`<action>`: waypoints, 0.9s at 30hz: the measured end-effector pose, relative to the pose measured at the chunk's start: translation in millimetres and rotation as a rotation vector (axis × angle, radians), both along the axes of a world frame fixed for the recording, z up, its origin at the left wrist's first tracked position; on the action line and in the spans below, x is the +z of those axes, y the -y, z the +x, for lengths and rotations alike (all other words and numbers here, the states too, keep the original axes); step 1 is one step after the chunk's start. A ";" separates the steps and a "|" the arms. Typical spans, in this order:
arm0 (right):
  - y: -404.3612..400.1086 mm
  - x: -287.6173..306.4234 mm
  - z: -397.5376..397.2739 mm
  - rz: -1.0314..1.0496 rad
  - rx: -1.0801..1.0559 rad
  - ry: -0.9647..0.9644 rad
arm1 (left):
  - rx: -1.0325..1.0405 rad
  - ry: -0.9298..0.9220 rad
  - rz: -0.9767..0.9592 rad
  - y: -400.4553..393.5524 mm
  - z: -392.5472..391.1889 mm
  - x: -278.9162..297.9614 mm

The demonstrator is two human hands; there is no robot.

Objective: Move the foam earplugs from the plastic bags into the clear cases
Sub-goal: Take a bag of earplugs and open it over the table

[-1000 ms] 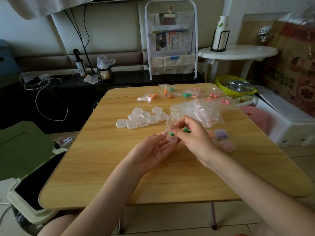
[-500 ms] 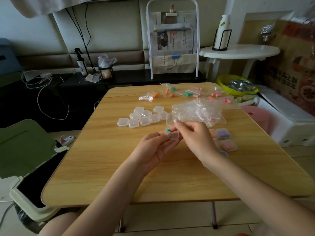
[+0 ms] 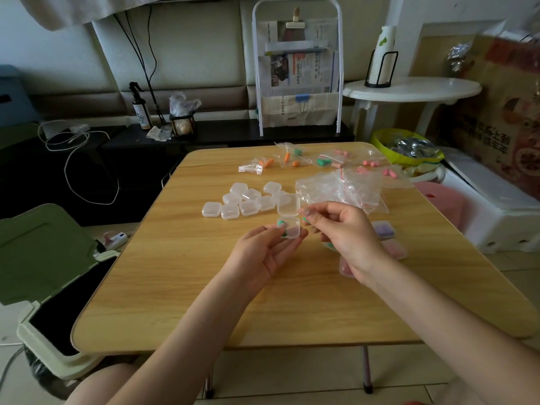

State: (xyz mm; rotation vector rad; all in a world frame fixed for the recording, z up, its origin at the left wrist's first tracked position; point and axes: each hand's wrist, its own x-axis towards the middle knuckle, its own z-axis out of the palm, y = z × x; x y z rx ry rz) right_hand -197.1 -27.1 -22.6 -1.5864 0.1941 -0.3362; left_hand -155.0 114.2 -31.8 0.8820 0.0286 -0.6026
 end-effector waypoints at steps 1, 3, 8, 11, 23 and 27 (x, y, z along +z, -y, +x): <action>1.1 -0.3 0.0 -0.053 -0.012 -0.001 | -0.007 0.006 0.006 0.7 -0.9 0.4; 3.0 0.0 0.7 -0.058 -0.003 0.015 | -0.010 0.022 0.016 1.6 -2.4 0.6; 1.4 4.2 1.2 0.108 0.018 0.042 | -0.005 0.081 0.047 0.6 -1.7 -1.0; 3.4 2.1 1.5 -0.092 -0.017 0.047 | -0.012 0.099 0.064 1.5 -2.8 -0.5; -1.8 -6.1 1.2 -0.515 -0.146 0.236 | -0.058 0.116 0.032 2.4 -7.3 0.9; 0.5 -8.7 6.2 -0.679 -0.200 0.286 | -0.065 0.119 0.021 2.2 -7.9 2.4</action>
